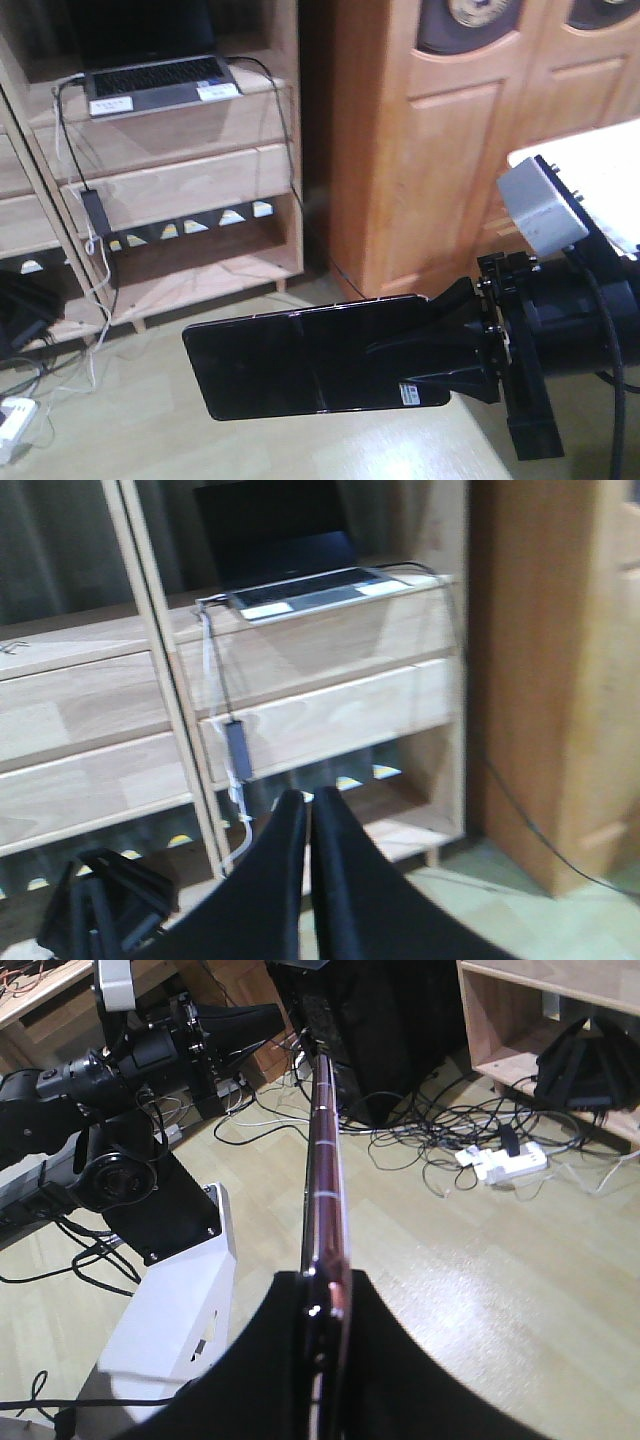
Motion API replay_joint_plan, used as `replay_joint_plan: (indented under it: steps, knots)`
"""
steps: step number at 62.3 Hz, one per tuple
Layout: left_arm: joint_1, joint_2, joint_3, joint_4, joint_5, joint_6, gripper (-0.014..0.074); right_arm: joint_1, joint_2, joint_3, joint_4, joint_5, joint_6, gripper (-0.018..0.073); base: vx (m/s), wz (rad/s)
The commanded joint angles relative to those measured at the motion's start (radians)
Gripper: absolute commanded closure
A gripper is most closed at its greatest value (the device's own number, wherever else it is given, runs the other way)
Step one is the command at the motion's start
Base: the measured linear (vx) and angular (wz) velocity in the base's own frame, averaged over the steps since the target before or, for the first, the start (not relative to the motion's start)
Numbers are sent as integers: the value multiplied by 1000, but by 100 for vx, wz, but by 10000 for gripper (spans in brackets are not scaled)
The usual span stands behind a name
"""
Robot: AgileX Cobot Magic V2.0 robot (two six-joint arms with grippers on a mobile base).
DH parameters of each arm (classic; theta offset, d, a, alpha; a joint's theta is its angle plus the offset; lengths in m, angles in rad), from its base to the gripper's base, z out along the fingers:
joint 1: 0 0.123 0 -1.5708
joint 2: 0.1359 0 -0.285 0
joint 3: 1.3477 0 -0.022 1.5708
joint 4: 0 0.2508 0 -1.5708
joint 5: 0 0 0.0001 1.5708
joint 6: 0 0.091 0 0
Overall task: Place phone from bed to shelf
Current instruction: 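Drive up to the wooden shelf unit holding the laptop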
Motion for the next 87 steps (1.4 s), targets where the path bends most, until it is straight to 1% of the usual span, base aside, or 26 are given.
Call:
replay_joint_plan:
  steps: [1,60,87]
  knots:
    - [-4,-13,-21,-9,-72,-6,595,-1,-23,-26,87,78,-8,561,46,26]
    - [-4,-13,-21,-9,-72,-6,595,-1,-23,-26,87,78,-8,561,42,24]
    - [-4,-13,-21,-9,-72,-6,595,-1,-23,-26,87,78,-8,561,33,12]
